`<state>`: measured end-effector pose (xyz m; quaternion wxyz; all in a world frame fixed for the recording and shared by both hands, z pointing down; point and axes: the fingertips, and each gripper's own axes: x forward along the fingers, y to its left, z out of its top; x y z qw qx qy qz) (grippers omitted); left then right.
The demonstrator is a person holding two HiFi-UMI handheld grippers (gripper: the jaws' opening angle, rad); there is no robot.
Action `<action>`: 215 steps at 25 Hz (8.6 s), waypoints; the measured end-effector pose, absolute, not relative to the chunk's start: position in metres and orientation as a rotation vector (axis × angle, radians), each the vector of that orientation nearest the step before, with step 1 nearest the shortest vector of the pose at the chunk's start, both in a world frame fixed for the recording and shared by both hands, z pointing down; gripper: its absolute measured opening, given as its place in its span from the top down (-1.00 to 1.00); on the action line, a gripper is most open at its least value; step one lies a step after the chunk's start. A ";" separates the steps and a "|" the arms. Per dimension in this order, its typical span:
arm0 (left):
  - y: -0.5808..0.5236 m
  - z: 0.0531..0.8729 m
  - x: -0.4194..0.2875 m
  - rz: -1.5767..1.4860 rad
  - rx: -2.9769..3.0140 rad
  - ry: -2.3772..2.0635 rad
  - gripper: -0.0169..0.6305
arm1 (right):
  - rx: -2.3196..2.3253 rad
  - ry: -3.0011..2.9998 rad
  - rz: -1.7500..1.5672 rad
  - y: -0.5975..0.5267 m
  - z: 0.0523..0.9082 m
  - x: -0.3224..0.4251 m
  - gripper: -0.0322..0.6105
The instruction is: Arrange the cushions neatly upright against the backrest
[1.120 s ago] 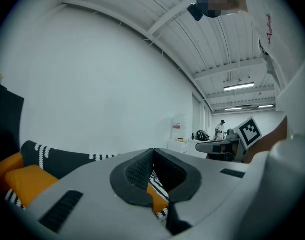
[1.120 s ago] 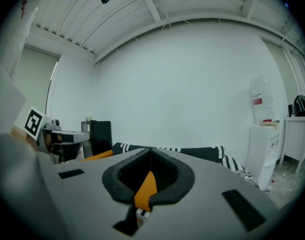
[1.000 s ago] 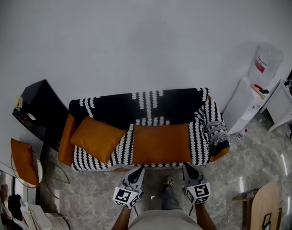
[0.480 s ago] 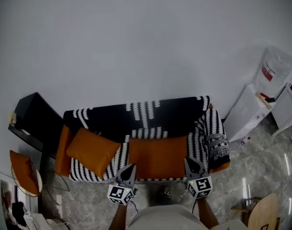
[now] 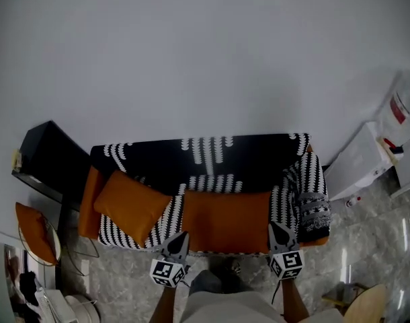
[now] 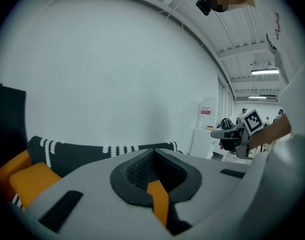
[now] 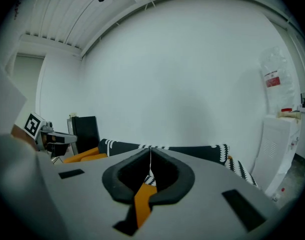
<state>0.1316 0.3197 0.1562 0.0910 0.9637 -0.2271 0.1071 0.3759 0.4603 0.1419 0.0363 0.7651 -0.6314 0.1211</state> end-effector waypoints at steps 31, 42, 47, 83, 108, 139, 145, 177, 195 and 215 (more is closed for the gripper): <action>0.283 0.619 -0.010 1.118 2.325 -0.602 -0.13 | 1.906 -1.516 1.230 0.565 0.600 0.347 -0.12; 0.287 0.694 0.000 1.312 2.372 -0.460 -0.13 | 1.664 -1.476 1.058 0.551 0.670 0.362 -0.13; 0.288 0.688 0.014 1.337 2.374 -0.365 0.20 | 1.702 -1.500 1.078 0.539 0.661 0.358 0.40; -0.119 0.428 0.313 0.594 2.696 -0.818 0.43 | 2.378 -1.633 0.602 0.135 0.416 0.669 0.47; -0.067 0.386 0.232 0.612 2.765 -0.876 -0.09 | 2.360 -1.810 0.415 0.179 0.368 0.593 -0.12; -0.009 0.567 -0.283 0.490 1.975 -1.524 -0.09 | 0.829 -2.345 0.349 0.009 0.566 -0.043 -0.13; -0.013 0.611 -0.304 0.464 1.909 -1.518 -0.09 | 0.649 -2.353 0.133 0.009 0.597 -0.115 -0.13; -0.061 0.564 -0.226 0.070 2.013 -1.157 0.34 | 0.702 -2.075 -0.693 0.032 0.591 -0.158 -0.34; -0.048 0.605 -0.299 0.057 1.843 -1.570 0.26 | 0.918 -2.309 -0.177 -0.018 0.516 -0.106 0.52; -0.149 0.443 -0.141 0.027 2.511 -1.323 0.26 | 1.424 -2.598 0.379 -0.060 0.404 0.027 0.51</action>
